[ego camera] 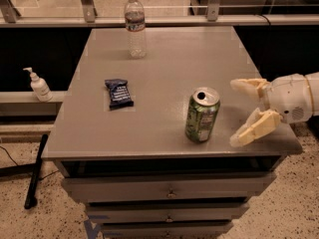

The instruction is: Move green can near water bottle

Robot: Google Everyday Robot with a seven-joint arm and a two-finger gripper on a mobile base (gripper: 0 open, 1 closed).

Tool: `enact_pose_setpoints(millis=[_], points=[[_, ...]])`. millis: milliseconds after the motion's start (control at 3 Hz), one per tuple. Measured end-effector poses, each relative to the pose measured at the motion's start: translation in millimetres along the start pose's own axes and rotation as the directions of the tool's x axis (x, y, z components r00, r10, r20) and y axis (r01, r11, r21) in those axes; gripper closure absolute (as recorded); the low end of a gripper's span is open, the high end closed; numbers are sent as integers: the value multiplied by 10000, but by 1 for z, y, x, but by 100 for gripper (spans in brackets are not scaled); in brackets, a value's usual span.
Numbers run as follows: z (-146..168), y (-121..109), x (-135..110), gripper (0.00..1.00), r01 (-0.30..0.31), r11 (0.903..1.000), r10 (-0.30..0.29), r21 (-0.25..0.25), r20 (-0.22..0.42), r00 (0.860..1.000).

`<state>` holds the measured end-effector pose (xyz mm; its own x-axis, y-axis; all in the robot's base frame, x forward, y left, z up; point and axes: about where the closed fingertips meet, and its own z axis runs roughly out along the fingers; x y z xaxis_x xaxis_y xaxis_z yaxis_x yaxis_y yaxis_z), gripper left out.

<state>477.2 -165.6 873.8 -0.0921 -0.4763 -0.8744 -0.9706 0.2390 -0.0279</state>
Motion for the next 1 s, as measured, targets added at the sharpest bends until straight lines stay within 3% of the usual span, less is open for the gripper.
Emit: enact_pose_setpoints(millis=[333,667,1000], points=[[18,10,-2,0,-160,9992,201,-359,1171,9929],[34,17,-5,0,-352,9979,462,-545,2169,9751],[44,19,-9,18,-365,9976,514,-584,2798,9587]])
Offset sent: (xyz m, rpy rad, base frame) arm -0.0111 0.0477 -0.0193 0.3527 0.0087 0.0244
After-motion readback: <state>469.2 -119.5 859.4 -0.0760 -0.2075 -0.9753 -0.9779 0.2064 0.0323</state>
